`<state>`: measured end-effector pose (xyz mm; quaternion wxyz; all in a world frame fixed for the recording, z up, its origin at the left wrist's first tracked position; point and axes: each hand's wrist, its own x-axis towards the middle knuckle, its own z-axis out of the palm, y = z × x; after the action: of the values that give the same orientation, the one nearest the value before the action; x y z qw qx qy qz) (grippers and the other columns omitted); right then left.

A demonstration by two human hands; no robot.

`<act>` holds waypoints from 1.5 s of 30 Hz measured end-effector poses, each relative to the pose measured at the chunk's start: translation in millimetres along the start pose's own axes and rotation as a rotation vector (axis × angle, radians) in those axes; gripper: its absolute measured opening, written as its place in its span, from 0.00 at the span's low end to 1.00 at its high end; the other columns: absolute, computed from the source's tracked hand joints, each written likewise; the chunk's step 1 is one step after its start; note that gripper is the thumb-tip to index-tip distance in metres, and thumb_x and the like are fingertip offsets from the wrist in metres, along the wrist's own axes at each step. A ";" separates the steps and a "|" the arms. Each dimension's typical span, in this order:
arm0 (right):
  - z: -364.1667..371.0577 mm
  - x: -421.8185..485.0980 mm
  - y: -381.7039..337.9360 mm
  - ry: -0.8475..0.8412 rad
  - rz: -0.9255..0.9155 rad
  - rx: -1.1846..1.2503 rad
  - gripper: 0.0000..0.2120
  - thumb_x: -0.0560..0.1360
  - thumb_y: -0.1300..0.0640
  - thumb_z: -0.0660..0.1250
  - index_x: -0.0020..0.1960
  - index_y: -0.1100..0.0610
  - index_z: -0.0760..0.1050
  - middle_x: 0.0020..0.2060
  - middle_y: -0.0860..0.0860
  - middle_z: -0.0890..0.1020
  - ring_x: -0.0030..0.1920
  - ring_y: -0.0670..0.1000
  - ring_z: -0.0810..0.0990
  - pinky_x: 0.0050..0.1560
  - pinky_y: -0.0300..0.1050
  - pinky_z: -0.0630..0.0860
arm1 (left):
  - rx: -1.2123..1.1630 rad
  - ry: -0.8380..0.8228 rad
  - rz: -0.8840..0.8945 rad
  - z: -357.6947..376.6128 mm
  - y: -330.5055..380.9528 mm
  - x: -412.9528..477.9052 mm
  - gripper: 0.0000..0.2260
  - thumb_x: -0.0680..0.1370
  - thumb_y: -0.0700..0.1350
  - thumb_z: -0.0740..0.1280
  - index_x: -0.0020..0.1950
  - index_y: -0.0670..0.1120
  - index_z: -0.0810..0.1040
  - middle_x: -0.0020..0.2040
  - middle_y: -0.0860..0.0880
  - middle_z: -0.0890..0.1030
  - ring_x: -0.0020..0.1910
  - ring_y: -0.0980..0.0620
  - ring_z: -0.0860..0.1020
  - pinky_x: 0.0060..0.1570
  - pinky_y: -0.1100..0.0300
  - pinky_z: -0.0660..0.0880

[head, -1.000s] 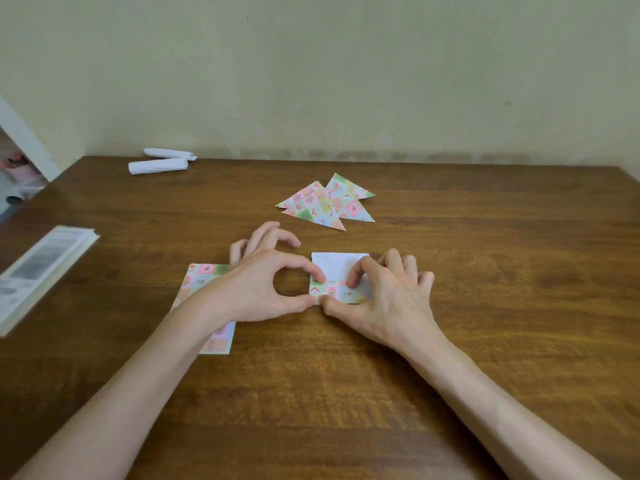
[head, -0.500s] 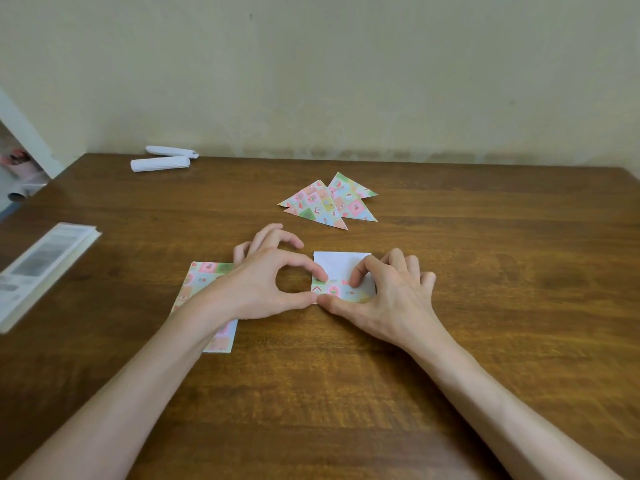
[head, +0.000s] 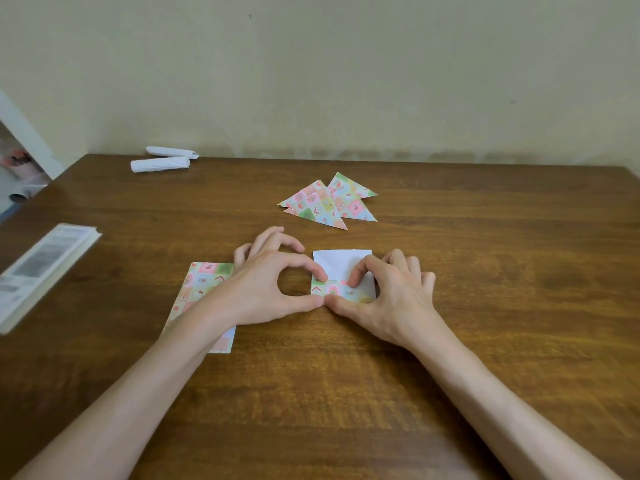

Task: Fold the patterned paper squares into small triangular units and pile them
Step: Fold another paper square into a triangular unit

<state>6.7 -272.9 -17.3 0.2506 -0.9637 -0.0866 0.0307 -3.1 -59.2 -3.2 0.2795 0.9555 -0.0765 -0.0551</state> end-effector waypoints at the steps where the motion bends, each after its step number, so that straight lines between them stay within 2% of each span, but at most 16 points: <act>1: -0.2 -0.7 0.7 0.000 -0.007 0.001 0.23 0.65 0.26 0.71 0.47 0.42 0.73 0.52 0.42 0.67 0.60 0.48 0.64 0.60 0.48 0.58 | 0.001 -0.001 -0.003 0.3 0.3 0.0 0.11 0.72 0.63 0.76 0.52 0.67 0.82 0.68 0.62 0.67 0.80 0.62 0.47 0.77 0.47 0.45; 8: -10.4 0.4 6.8 -0.066 -0.030 0.056 0.16 0.69 0.32 0.73 0.50 0.39 0.76 0.50 0.40 0.67 0.61 0.47 0.65 0.59 0.46 0.58 | -0.016 0.036 -0.025 4.5 -1.3 2.2 0.08 0.72 0.65 0.75 0.49 0.68 0.83 0.66 0.63 0.68 0.79 0.61 0.49 0.75 0.49 0.45; 11: -10.2 0.6 4.3 -0.061 -0.023 0.029 0.17 0.68 0.31 0.72 0.49 0.39 0.76 0.51 0.41 0.68 0.60 0.47 0.65 0.59 0.46 0.58 | 0.030 0.131 -0.025 14.9 2.6 3.7 0.12 0.69 0.70 0.73 0.46 0.65 0.83 0.63 0.63 0.69 0.78 0.62 0.52 0.72 0.53 0.47; 14: -13.4 1.1 4.2 -0.099 -0.022 0.027 0.17 0.69 0.31 0.73 0.50 0.39 0.77 0.52 0.42 0.68 0.61 0.47 0.65 0.61 0.46 0.58 | 0.085 0.159 0.000 20.6 4.5 5.2 0.14 0.69 0.70 0.73 0.46 0.63 0.82 0.63 0.63 0.68 0.78 0.60 0.53 0.73 0.52 0.48; 19: -21.8 4.5 11.6 -0.130 -0.045 0.112 0.08 0.72 0.39 0.75 0.46 0.37 0.77 0.47 0.40 0.68 0.61 0.47 0.67 0.61 0.47 0.60 | 0.111 0.145 0.028 18.6 4.5 6.1 0.13 0.70 0.68 0.74 0.47 0.63 0.81 0.66 0.62 0.67 0.78 0.60 0.52 0.74 0.51 0.50; 23: -20.6 5.6 11.3 -0.129 -0.050 0.096 0.08 0.72 0.39 0.75 0.45 0.37 0.77 0.46 0.40 0.68 0.60 0.46 0.66 0.61 0.46 0.60 | 0.121 0.192 0.206 20.9 4.5 4.3 0.08 0.72 0.65 0.74 0.46 0.64 0.81 0.64 0.63 0.67 0.74 0.61 0.57 0.68 0.56 0.54; 25: -22.2 5.2 11.2 -0.140 -0.055 0.104 0.08 0.72 0.39 0.75 0.46 0.37 0.77 0.47 0.40 0.68 0.59 0.46 0.66 0.60 0.45 0.59 | 0.099 0.182 0.296 21.8 4.1 4.2 0.04 0.74 0.61 0.74 0.46 0.65 0.83 0.62 0.65 0.71 0.71 0.62 0.62 0.67 0.55 0.57; 28: -27.1 7.7 14.0 -0.170 -0.051 0.131 0.07 0.73 0.43 0.75 0.45 0.35 0.77 0.50 0.41 0.71 0.60 0.47 0.68 0.60 0.45 0.58 | 0.059 0.128 0.331 21.8 3.3 5.1 0.03 0.77 0.58 0.73 0.49 0.63 0.85 0.56 0.64 0.76 0.67 0.62 0.68 0.67 0.53 0.60; 32: -28.2 8.4 15.1 -0.176 -0.082 0.119 0.09 0.74 0.45 0.75 0.46 0.35 0.75 0.49 0.42 0.71 0.59 0.47 0.69 0.60 0.45 0.60 | 0.033 0.062 0.356 21.9 2.5 6.5 0.05 0.79 0.56 0.71 0.53 0.65 0.85 0.55 0.64 0.77 0.63 0.61 0.71 0.67 0.55 0.59; 35: -29.5 8.5 17.5 -0.193 -0.092 0.143 0.10 0.74 0.47 0.75 0.48 0.35 0.74 0.49 0.42 0.72 0.58 0.47 0.69 0.61 0.46 0.61 | 0.029 0.052 0.387 22.1 2.5 5.4 0.08 0.80 0.56 0.68 0.55 0.68 0.84 0.55 0.63 0.76 0.63 0.60 0.72 0.66 0.57 0.59; 38: -31.6 9.6 20.8 -0.191 -0.108 0.193 0.12 0.74 0.50 0.75 0.50 0.36 0.75 0.51 0.44 0.75 0.56 0.47 0.71 0.65 0.48 0.64 | 0.052 0.031 0.400 21.8 3.9 4.6 0.11 0.81 0.60 0.62 0.58 0.69 0.83 0.56 0.62 0.74 0.63 0.59 0.71 0.67 0.56 0.59; 41: -30.7 10.5 22.9 -0.206 -0.120 0.196 0.13 0.74 0.51 0.75 0.50 0.35 0.74 0.50 0.43 0.74 0.55 0.46 0.70 0.64 0.49 0.64 | 0.088 0.008 0.403 22.4 5.0 3.9 0.13 0.82 0.61 0.60 0.62 0.71 0.81 0.56 0.61 0.73 0.63 0.59 0.71 0.67 0.55 0.59; 45: -28.7 14.7 27.4 -0.204 -0.133 0.304 0.13 0.66 0.49 0.74 0.48 0.37 0.77 0.47 0.43 0.75 0.47 0.44 0.72 0.65 0.60 0.71 | 0.116 0.000 0.404 22.0 4.5 4.1 0.13 0.83 0.61 0.59 0.63 0.72 0.80 0.57 0.62 0.72 0.63 0.59 0.70 0.67 0.53 0.60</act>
<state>28.3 -307.4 -5.9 0.3849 -0.8987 -0.1695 0.1244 -2.9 -75.2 -19.5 0.2295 0.9352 -0.2695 0.0065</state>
